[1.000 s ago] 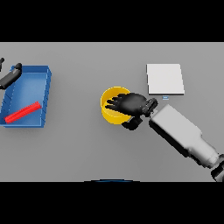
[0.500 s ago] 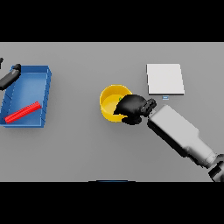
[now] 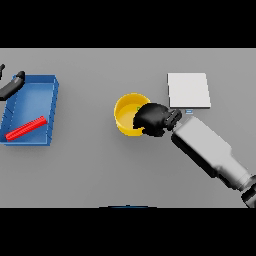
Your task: Pick up the red beaker and tilt it to pour out 1 green nut into yellow bowl. Pick up the yellow bowl and place it on the metallic measuring scale.
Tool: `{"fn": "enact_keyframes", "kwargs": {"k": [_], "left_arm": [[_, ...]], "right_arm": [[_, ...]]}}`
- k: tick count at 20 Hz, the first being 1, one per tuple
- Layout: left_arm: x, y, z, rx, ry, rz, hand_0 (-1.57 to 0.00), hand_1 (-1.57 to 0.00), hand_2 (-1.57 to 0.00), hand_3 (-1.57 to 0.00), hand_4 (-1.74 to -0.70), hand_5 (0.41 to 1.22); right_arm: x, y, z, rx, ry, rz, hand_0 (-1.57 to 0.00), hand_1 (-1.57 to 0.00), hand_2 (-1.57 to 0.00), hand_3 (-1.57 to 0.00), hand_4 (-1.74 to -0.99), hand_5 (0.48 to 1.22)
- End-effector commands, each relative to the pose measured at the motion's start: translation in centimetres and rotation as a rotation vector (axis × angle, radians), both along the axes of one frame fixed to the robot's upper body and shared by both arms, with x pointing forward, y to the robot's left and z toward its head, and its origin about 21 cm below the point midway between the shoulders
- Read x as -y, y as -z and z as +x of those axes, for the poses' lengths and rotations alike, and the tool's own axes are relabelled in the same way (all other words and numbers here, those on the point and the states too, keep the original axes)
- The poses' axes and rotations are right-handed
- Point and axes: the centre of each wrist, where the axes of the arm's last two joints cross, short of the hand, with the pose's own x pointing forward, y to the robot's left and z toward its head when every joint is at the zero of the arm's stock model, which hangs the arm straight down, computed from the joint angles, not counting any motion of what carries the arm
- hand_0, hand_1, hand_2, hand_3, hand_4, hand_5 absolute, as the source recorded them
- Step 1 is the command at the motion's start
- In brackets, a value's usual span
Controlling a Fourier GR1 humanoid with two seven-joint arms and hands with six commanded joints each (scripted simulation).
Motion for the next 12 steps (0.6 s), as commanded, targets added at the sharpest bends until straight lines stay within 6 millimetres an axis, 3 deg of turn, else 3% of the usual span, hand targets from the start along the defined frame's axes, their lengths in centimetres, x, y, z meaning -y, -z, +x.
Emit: {"fn": "enact_keyframes", "kwargs": {"k": [1,8,12], "left_arm": [[-0.1,0.0,-0.1,0.001,-0.002,-0.003,0.0,0.0,0.0,0.0,-0.72,0.695],[0.0,0.3,-0.3,-0.009,-0.001,0.006,0.0,0.0,0.0,0.0,-0.72,0.688],[-0.1,0.0,-0.4,-0.009,0.007,0.004,0.0,0.0,0.0,0.0,-0.72,0.686]], "right_arm": [[0.2,0.1,-0.3,-0.008,0.007,0.001,-1.53,-1.53,-1.33,-1.32,-1.727,1.211],[1.6,-4.2,-0.1,0.044,0.069,0.05,-1.56,-1.56,-1.43,-1.21,-1.738,1.219],[3.2,-5.4,-0.3,0.095,0.123,0.057,-1.57,-1.57,-1.5,-1.16,-1.74,1.22]]}}
